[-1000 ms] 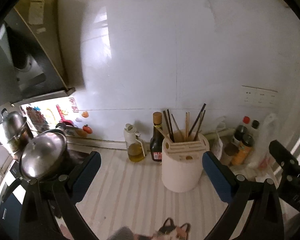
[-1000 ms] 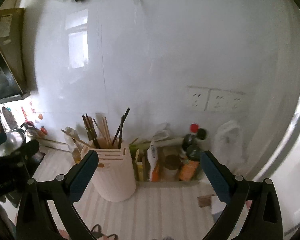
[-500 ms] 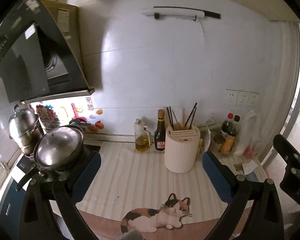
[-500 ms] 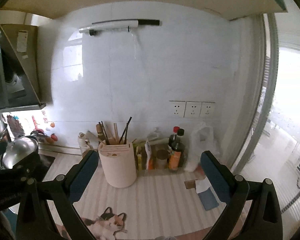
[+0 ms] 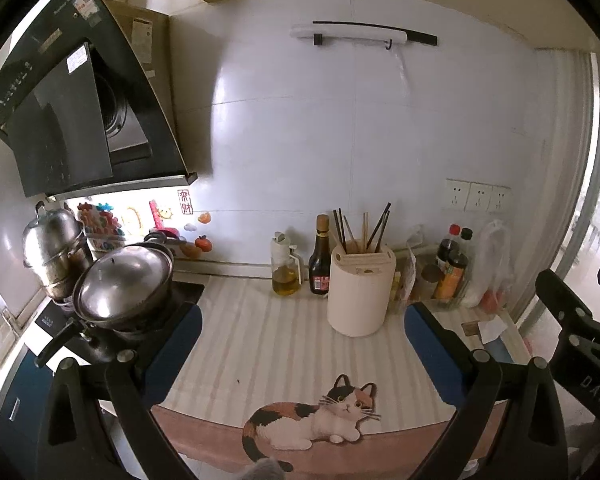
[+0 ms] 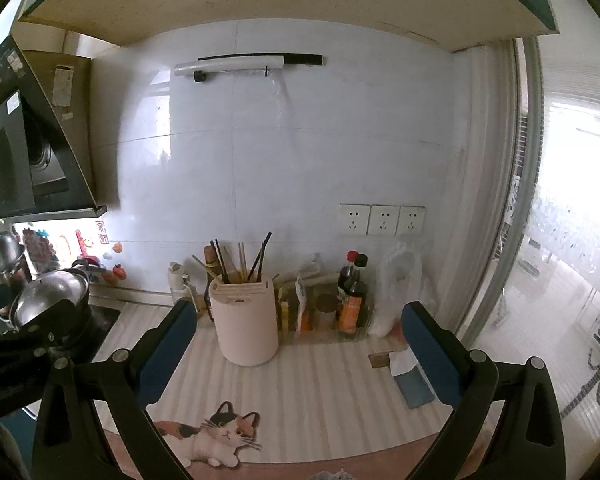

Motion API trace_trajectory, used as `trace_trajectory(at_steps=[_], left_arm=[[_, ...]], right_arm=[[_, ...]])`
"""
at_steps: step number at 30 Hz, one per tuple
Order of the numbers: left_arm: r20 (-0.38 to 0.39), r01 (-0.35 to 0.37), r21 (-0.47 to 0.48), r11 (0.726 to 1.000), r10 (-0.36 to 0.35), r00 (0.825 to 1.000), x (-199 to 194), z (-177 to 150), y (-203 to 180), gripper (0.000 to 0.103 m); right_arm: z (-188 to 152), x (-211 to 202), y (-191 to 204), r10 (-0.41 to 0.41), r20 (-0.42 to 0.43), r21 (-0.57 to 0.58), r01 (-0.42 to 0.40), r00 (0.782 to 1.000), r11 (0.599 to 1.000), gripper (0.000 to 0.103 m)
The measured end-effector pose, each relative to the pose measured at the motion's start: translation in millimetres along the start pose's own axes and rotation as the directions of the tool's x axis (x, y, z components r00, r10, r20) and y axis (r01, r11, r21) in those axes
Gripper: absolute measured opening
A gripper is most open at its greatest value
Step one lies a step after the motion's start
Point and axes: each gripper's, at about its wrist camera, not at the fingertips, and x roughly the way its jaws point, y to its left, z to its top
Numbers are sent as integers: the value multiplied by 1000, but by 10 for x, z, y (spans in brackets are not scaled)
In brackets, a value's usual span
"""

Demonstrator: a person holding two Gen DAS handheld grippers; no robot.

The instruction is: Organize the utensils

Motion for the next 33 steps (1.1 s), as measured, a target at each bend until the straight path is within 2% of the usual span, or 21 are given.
trace_trajectory(at_steps=[17,33], left_arm=[[-1,-15,4,1000,15,1000,-65,-37,-96,103],[10,-25,1,1000,25,1000,-136,-20,14,103]], right_arm=[[-60,31,-133,-2,-21,-5,2,1000,1000,103],[-58,36,-62,16,-19,-11,-16,1000,1000,103]])
